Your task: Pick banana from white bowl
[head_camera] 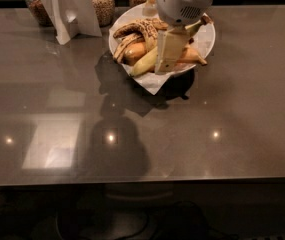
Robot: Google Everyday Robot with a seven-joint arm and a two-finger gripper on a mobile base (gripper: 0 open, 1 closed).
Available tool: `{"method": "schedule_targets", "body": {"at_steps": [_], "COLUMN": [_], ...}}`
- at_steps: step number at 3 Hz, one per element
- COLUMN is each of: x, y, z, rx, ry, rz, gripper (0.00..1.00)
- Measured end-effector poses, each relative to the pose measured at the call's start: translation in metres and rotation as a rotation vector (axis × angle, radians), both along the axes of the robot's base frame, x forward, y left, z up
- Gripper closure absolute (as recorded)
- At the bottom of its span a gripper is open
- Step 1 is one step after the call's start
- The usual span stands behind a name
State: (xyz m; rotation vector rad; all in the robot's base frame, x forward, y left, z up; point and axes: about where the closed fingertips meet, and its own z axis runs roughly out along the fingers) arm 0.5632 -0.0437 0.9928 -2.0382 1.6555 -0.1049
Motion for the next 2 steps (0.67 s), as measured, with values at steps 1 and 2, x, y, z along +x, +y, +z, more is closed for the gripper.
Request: {"method": "schedule_targets", "body": {"at_steps": [1,2], "x": [0.018,0.036], "y": [-0.001,-0.004], "z": [-0.013,-0.022], "rx": [-0.013,-0.012], "ry": [-0.033,-0.062], "rz": [-0.01,-0.026], "gripper": [0.4,0.37]}}
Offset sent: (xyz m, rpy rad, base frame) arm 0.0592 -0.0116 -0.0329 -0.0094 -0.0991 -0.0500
